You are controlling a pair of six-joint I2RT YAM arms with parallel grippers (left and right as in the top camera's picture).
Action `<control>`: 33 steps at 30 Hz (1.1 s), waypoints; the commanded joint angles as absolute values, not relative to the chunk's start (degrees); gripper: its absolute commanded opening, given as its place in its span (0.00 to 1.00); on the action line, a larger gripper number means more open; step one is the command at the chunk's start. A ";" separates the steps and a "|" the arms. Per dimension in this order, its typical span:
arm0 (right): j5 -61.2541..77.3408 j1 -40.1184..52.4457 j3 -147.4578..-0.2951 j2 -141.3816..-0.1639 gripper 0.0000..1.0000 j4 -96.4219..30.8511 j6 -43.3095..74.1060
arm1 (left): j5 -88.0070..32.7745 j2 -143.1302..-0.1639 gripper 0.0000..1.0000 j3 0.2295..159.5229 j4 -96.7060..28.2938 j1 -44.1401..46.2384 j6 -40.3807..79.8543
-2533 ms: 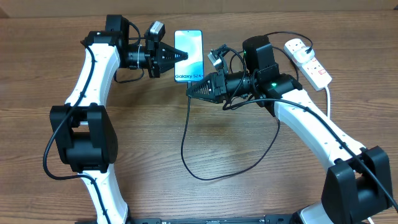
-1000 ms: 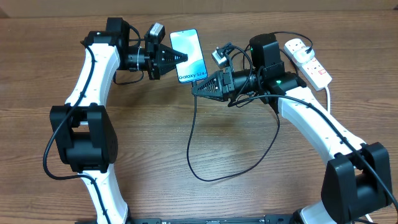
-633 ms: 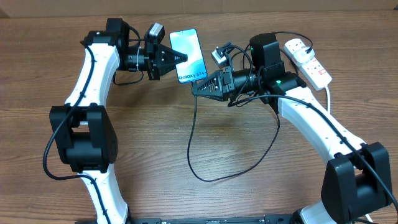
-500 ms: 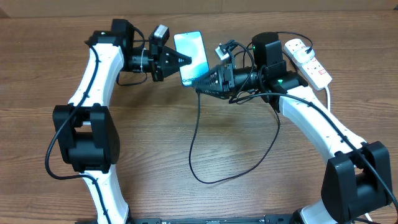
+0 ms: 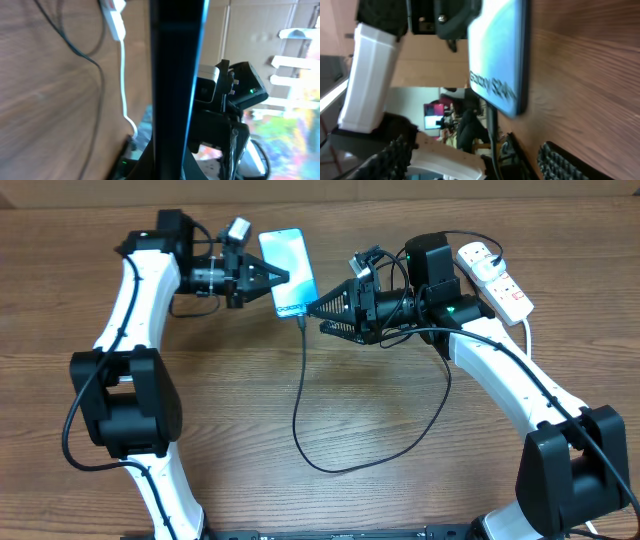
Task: Plug charger to phone and switch on socket
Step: 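Release the plug from the right gripper and withdraw it, then lower the phone flat onto the table with the left gripper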
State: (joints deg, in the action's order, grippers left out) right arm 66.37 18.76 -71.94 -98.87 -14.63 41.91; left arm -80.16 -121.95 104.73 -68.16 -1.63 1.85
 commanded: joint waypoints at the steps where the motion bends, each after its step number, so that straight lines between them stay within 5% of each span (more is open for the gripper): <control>1: 59.57 18.06 -72.34 -99.04 0.86 -17.41 39.31 | -74.02 -121.45 0.04 106.02 -70.06 -2.33 -6.39; 11: 39.13 16.95 -72.34 -99.04 0.90 -35.88 29.80 | -54.96 -121.51 0.04 105.89 -76.07 1.34 -13.13; 19: 35.99 16.97 -72.34 -99.04 0.96 -40.42 26.52 | -46.22 -121.60 0.04 105.86 -71.79 7.55 -16.01; 33: 34.11 16.97 -72.34 -99.04 0.96 -42.72 26.52 | -46.11 -125.34 0.04 105.86 -67.07 9.56 -11.22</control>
State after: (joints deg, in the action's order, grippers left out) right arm 34.96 17.23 -71.94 -98.96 -42.92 26.94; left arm -45.12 -122.58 104.73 -67.35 9.76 -13.32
